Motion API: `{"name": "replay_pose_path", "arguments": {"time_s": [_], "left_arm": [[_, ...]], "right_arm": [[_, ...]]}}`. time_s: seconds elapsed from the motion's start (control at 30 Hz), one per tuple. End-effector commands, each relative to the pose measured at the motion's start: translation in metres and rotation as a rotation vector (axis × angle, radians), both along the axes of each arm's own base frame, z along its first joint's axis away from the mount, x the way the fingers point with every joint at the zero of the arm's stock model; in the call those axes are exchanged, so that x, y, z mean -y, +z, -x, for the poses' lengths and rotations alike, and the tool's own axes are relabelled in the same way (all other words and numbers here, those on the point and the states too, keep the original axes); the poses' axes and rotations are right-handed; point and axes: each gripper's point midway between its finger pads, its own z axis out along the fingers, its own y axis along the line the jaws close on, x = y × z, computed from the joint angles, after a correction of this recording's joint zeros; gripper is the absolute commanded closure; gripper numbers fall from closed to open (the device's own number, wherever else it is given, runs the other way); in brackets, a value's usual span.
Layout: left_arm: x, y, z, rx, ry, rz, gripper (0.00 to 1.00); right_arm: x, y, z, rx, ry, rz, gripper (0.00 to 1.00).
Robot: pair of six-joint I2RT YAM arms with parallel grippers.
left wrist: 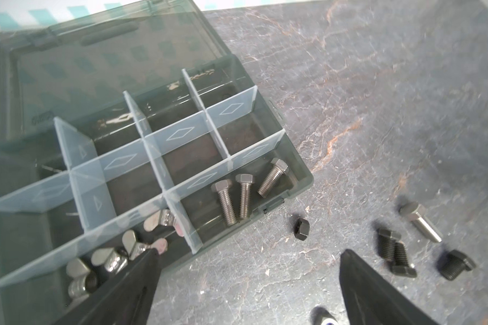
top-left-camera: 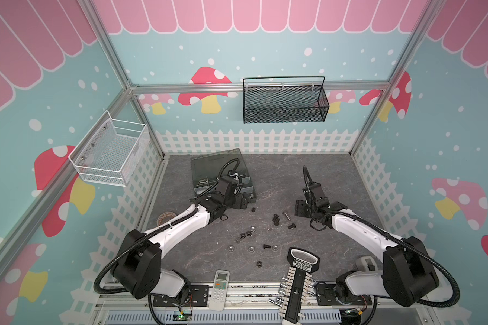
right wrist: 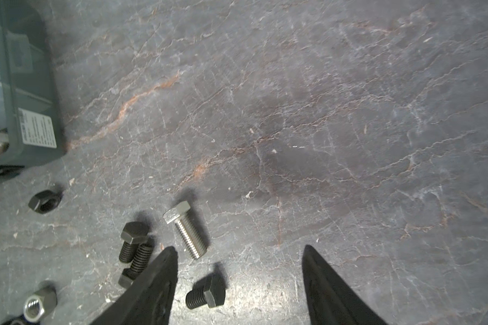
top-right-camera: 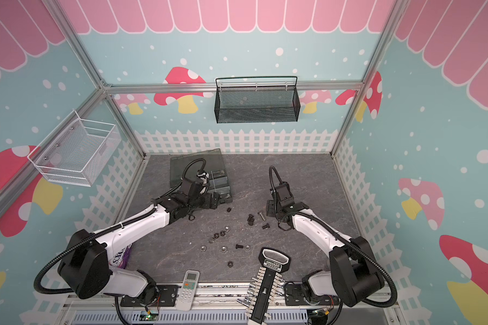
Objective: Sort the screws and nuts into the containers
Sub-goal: 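Close the right gripper on a silver bolt while the left gripper draws back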
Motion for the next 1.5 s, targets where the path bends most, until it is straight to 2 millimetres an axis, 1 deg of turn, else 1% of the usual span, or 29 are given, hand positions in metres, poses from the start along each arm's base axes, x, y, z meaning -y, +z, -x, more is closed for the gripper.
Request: {"name": "replay_pose_path", "arguments": {"time_s": [0.0,0.13,0.3,0.47,0.77,0.9,0.97,1.1,1.2,1.33,1.4,1.47], "left_arm": [[-0.005,0.007,0.003,0.022,0.098,0.118,0.00],[-0.012,0.003,0.013,0.037,0.146,0.209,0.01],[-0.030,0.000,0.021,0.048,0.212,0.240,0.01],[-0.043,-0.003,0.030,0.058,0.262,0.278,0.01],[-0.056,-0.002,0.034,0.096,0.305,0.321,0.01],[-0.060,-0.002,0.035,0.096,0.317,0.324,0.00],[-0.062,-0.003,0.035,0.097,0.325,0.324,0.01],[-0.070,-0.003,0.037,0.104,0.361,0.321,0.01],[-0.078,0.000,0.039,0.115,0.390,0.315,0.01],[-0.086,0.001,0.043,0.126,0.413,0.310,0.01],[-0.090,-0.001,0.046,0.128,0.435,0.325,0.01],[-0.092,-0.001,0.047,0.135,0.454,0.357,0.01]], "right_arm": [[-0.012,-0.008,0.005,-0.067,0.059,0.004,0.32],[-0.023,-0.021,0.007,-0.127,0.104,0.033,0.36],[-0.035,-0.038,0.007,-0.185,0.151,0.048,0.39],[-0.041,-0.055,0.004,-0.241,0.188,0.078,0.44],[-0.047,-0.074,0.000,-0.285,0.226,0.126,0.50],[-0.052,-0.079,0.000,-0.299,0.244,0.130,0.58],[-0.054,-0.080,0.001,-0.303,0.251,0.130,0.63],[-0.057,-0.080,0.003,-0.305,0.248,0.132,0.78],[-0.059,-0.077,0.003,-0.291,0.243,0.135,0.85],[-0.063,-0.059,-0.004,-0.240,0.227,0.129,0.97],[-0.066,-0.044,-0.013,-0.197,0.206,0.122,0.99],[-0.073,-0.026,-0.023,-0.143,0.195,0.098,1.00]]}}
